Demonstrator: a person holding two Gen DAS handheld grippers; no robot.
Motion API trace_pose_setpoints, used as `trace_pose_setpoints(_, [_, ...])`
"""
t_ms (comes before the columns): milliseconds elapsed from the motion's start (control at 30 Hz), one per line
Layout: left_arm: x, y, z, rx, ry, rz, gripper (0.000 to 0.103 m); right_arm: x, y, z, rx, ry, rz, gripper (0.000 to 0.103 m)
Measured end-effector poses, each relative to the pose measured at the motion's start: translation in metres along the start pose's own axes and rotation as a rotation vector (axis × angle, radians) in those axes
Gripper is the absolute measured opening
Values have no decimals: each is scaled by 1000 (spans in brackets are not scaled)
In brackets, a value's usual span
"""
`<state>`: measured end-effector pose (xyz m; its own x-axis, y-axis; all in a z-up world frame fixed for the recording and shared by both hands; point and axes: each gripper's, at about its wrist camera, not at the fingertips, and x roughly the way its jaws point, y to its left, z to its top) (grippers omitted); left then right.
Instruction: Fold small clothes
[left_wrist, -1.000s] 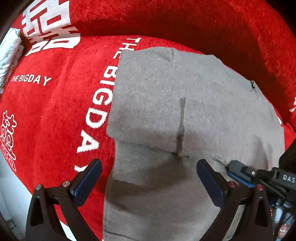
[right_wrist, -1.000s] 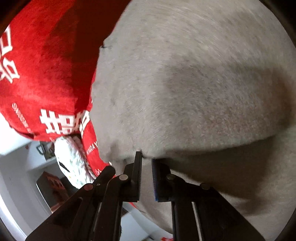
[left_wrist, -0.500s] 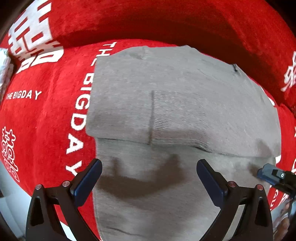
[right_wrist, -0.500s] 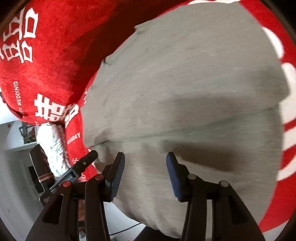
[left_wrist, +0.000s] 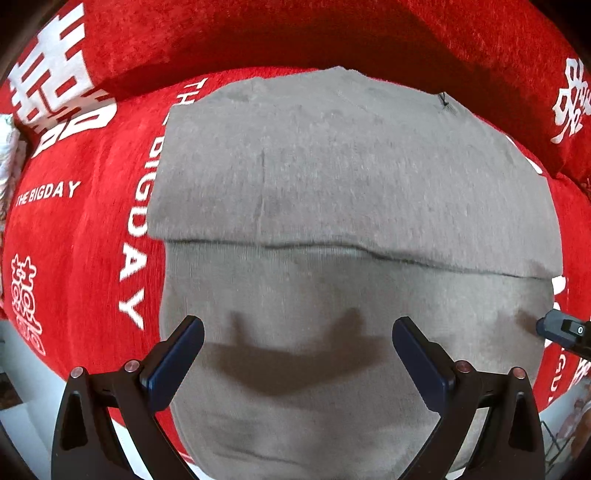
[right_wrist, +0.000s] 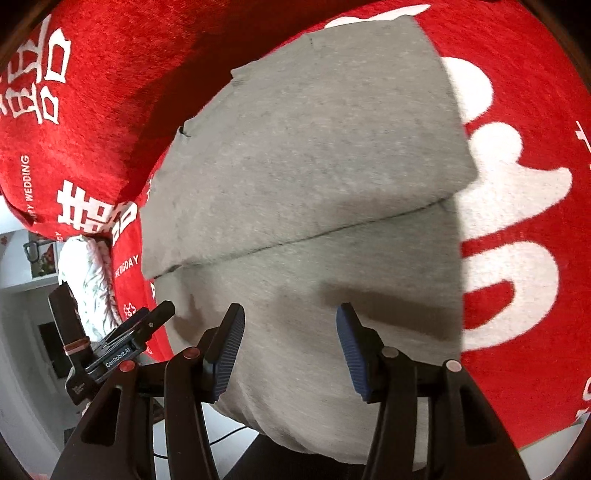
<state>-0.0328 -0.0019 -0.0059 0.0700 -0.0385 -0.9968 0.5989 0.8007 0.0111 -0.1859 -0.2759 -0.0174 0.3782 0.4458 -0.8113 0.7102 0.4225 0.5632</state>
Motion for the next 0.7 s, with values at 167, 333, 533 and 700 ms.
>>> trace_pose_setpoints(167, [2, -3, -17, -45, 22, -6, 102, 0, -14, -4, 1, 25, 18, 56])
trace_pose_setpoints(333, [0, -7, -33, -29, 26, 0, 102, -4, -25, -12, 20, 14, 49, 66])
trace_pose_setpoints(533, [1, 7, -53, -15, 35, -2, 102, 1, -35, -33, 47, 19, 70, 69])
trace_pose_setpoints(700, [5, 33, -80, -15, 46, -14, 102, 3, -44, -63, 66, 24, 73, 69])
